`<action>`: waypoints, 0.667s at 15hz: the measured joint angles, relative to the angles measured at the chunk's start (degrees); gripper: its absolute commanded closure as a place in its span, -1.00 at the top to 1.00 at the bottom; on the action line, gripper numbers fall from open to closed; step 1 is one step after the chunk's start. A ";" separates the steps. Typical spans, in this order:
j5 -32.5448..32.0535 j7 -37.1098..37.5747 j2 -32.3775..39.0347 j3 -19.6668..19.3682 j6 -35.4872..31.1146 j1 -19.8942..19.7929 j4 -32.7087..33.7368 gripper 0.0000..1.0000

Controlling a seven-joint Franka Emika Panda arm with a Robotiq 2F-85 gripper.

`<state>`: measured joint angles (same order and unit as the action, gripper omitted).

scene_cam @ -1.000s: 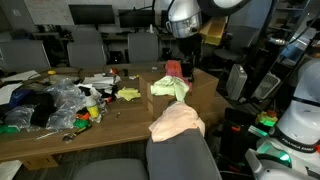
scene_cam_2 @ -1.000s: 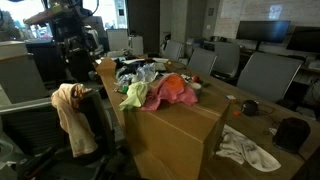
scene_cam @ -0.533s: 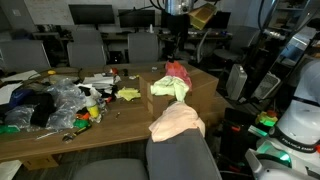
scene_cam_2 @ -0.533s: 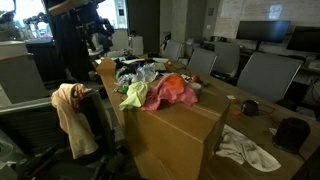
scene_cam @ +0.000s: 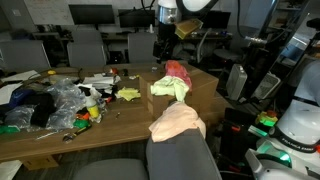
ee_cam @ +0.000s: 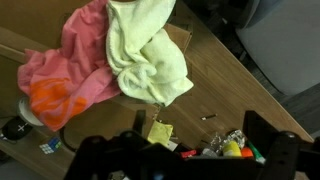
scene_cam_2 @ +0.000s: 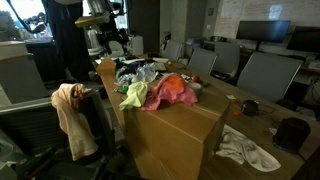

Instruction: Put the peach shirt, the green towel and the pink shirt on the backrest of the chair

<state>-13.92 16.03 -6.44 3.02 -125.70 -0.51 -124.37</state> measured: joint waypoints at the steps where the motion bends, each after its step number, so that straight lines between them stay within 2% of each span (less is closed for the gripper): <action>1: 0.71 0.00 1.19 -0.41 -0.50 -0.20 0.20 1.00; 10: 3.16 3.35 10.22 -3.94 -2.99 -1.32 1.47 1.00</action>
<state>-10.76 19.38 3.78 -0.91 -128.69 -1.83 -122.90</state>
